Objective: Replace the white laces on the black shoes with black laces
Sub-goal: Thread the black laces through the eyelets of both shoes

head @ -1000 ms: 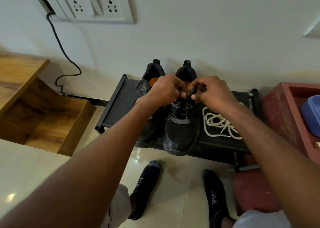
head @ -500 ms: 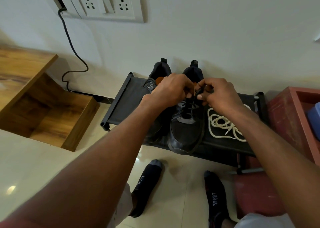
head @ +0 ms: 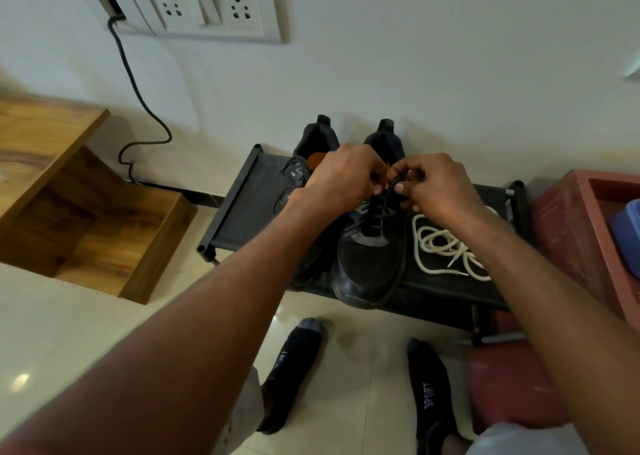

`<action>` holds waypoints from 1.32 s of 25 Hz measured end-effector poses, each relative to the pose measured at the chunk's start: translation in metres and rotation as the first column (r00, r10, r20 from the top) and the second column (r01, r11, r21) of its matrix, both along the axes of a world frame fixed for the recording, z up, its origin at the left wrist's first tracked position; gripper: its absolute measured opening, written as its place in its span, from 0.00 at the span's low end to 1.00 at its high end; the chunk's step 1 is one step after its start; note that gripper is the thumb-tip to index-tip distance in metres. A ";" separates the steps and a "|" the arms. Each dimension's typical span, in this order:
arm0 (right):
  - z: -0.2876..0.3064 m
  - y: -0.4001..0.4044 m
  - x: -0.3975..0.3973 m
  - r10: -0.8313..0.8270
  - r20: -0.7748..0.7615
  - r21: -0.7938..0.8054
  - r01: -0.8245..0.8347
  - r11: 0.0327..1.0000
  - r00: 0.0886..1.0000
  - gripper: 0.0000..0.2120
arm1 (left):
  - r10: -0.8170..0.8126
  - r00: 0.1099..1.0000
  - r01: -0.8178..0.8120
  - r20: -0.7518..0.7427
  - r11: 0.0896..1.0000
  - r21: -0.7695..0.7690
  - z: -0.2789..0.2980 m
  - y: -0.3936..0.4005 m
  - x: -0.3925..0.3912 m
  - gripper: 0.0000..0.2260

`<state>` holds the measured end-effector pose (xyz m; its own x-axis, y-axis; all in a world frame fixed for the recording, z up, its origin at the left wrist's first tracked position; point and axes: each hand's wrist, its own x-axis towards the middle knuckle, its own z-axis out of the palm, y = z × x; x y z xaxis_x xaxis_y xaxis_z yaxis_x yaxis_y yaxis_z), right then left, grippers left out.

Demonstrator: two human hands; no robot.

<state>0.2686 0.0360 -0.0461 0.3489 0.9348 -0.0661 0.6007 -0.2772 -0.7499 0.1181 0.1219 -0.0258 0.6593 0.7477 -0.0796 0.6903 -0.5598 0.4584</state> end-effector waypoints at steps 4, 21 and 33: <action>0.001 0.000 -0.001 0.016 -0.005 -0.019 -0.016 1.000 1.000 0.11 | 0.044 0.999 -0.044 0.019 0.999 0.002 -0.002 -0.005 0.002 0.10; 0.001 0.001 -0.002 -0.032 -0.050 -0.017 0.031 0.999 0.998 0.12 | -0.009 0.995 0.025 0.103 0.988 -0.155 -0.008 0.014 -0.005 0.06; -0.004 0.002 0.006 -0.001 -0.150 -0.069 -0.009 0.998 0.989 0.15 | 0.086 0.952 -0.009 0.293 0.967 -0.254 -0.006 0.030 -0.019 0.04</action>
